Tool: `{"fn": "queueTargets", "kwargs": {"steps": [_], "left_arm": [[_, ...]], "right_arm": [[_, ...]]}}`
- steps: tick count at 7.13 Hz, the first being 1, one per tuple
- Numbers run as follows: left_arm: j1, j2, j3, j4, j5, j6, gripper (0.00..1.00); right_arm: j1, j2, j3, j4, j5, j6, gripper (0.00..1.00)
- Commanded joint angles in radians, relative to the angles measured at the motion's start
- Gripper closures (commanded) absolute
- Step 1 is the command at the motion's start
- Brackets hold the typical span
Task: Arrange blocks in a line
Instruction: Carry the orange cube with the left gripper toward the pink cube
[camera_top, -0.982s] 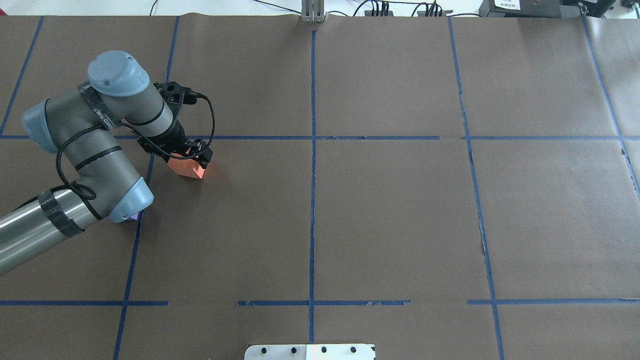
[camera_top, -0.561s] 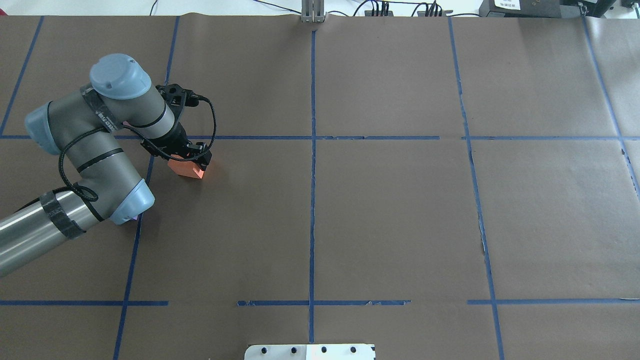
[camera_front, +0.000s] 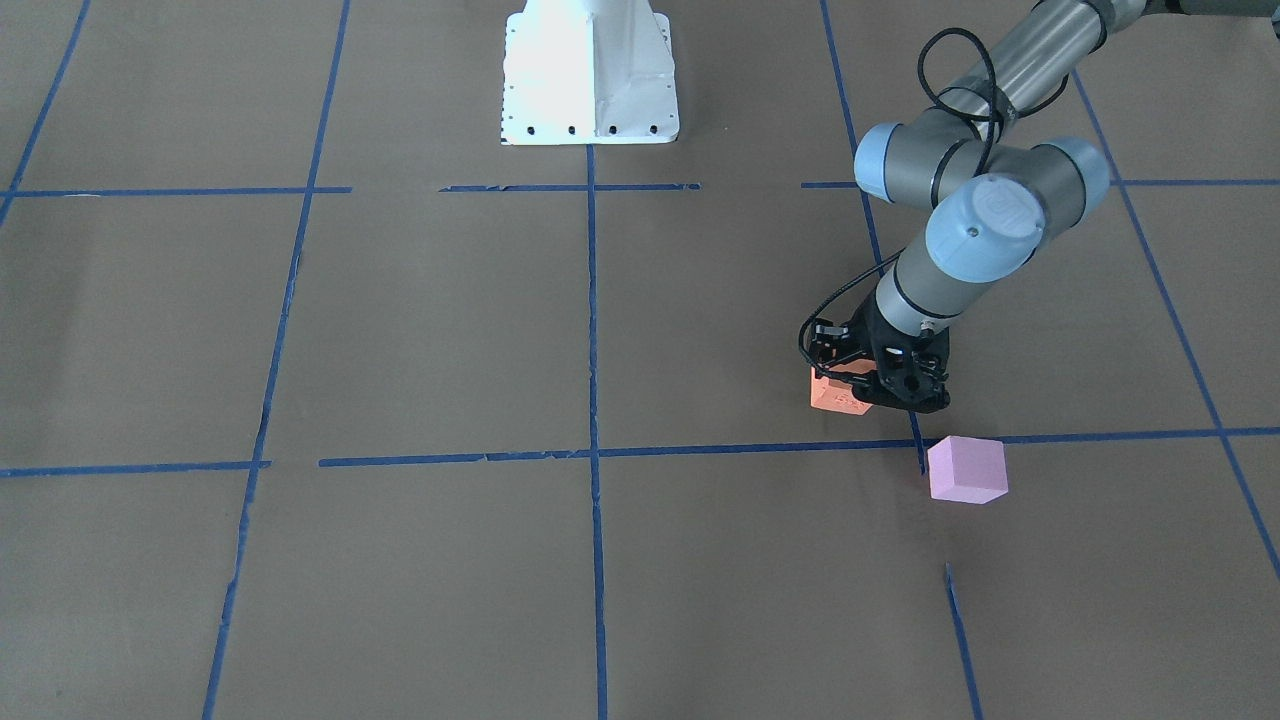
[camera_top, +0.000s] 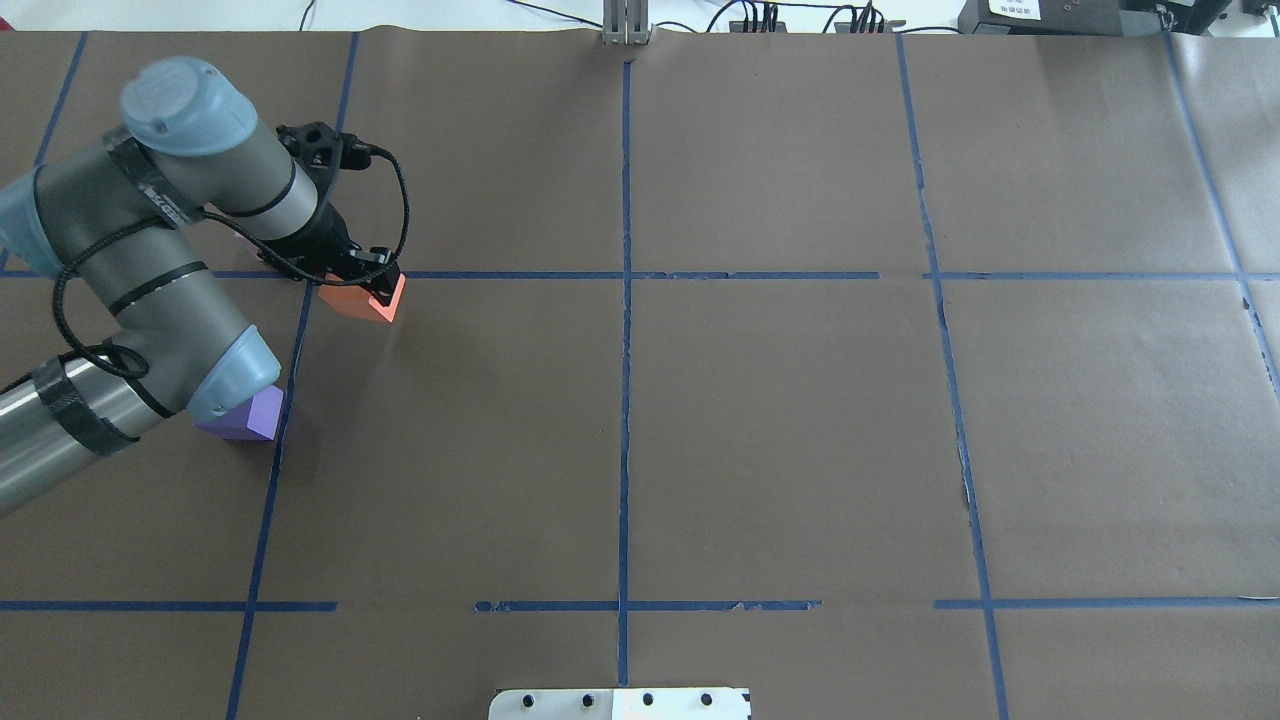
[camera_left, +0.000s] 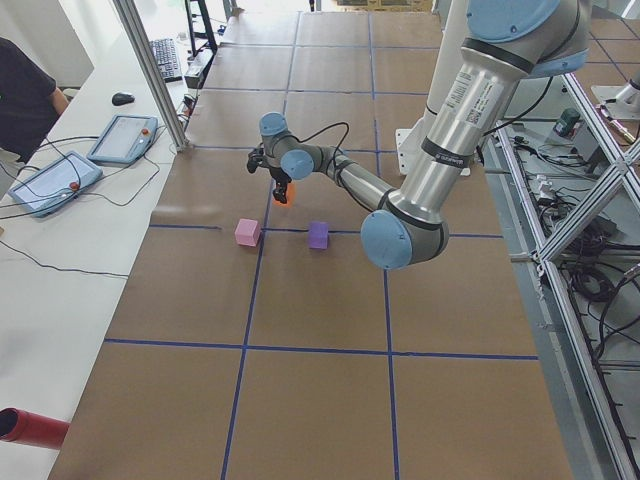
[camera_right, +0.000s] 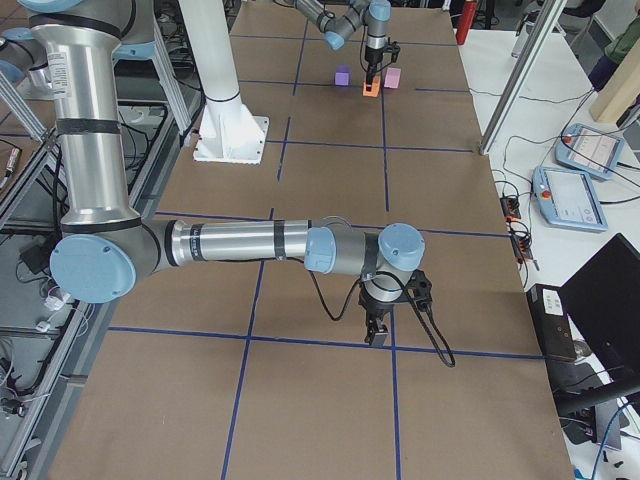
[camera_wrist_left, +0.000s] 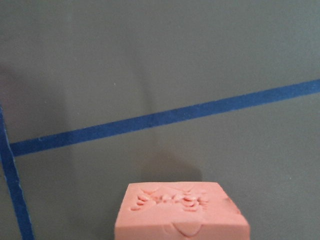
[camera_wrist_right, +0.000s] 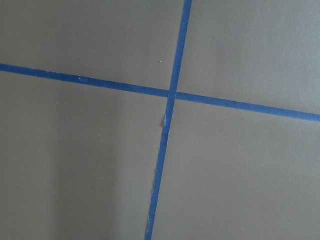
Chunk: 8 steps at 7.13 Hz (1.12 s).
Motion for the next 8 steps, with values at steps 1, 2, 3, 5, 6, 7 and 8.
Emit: {"fn": "queueTargets", "kwargs": {"steps": [1, 2, 3, 5, 6, 7, 8], "left_arm": [[-0.071, 0.083, -0.119, 0.066, -0.003, 0.049, 0.72], [-0.087, 0.143, -0.138, 0.066, -0.003, 0.084, 0.72], [-0.1, 0.2, -0.141, 0.066, -0.003, 0.123, 0.72], [-0.091, 0.216, -0.098, 0.054, -0.003, 0.141, 0.72], [-0.09, 0.204, -0.065, 0.042, -0.004, 0.141, 0.72], [-0.087, 0.201, -0.052, 0.025, -0.006, 0.14, 0.72], [-0.087, 0.181, 0.004, -0.015, -0.021, 0.14, 0.72]], "right_arm": [[0.0, 0.0, 0.0, 0.0, 0.0, 0.0, 0.0], [0.0, 0.0, 0.0, 0.0, 0.0, 0.0, 0.0], [0.0, 0.0, 0.0, 0.0, 0.0, 0.0, 0.0], [0.0, 0.0, 0.0, 0.0, 0.0, 0.0, 0.0], [0.0, 0.0, 0.0, 0.0, 0.0, 0.0, 0.0], [0.0, 0.0, 0.0, 0.0, 0.0, 0.0, 0.0], [0.0, 0.0, 0.0, 0.0, 0.0, 0.0, 0.0]]}}
